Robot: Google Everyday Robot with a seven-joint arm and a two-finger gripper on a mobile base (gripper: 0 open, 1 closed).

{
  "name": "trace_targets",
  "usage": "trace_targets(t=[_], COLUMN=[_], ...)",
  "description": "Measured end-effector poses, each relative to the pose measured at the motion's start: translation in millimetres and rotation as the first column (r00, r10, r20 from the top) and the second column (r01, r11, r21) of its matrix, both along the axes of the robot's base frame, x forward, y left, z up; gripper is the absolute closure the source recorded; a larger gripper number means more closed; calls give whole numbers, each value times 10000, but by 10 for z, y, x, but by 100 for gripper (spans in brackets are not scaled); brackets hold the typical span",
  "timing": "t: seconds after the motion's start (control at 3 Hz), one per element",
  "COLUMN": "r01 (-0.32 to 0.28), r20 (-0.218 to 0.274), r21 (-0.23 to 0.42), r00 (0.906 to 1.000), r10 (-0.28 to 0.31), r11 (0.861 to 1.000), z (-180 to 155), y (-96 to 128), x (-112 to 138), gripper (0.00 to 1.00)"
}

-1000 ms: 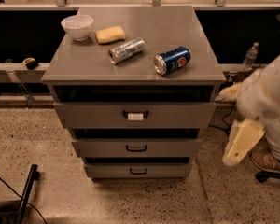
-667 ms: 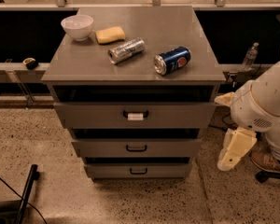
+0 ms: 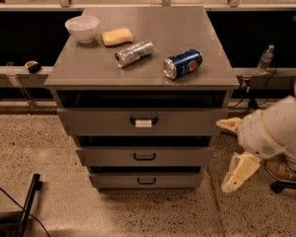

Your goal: Open bottom drawer

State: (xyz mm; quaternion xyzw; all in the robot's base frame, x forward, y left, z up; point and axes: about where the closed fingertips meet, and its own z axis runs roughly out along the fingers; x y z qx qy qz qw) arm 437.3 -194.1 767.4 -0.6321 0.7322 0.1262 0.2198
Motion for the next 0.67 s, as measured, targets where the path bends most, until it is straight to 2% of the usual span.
trace_targets(t=[0.33, 0.67], r01=[261, 49], r20=[1059, 940], r21=[3267, 3369], r00=[9923, 9948], r10=[-641, -388], r11=[9448, 9415], z=[-576, -743], y=[149, 172], x=[286, 261], gripper=[0, 0])
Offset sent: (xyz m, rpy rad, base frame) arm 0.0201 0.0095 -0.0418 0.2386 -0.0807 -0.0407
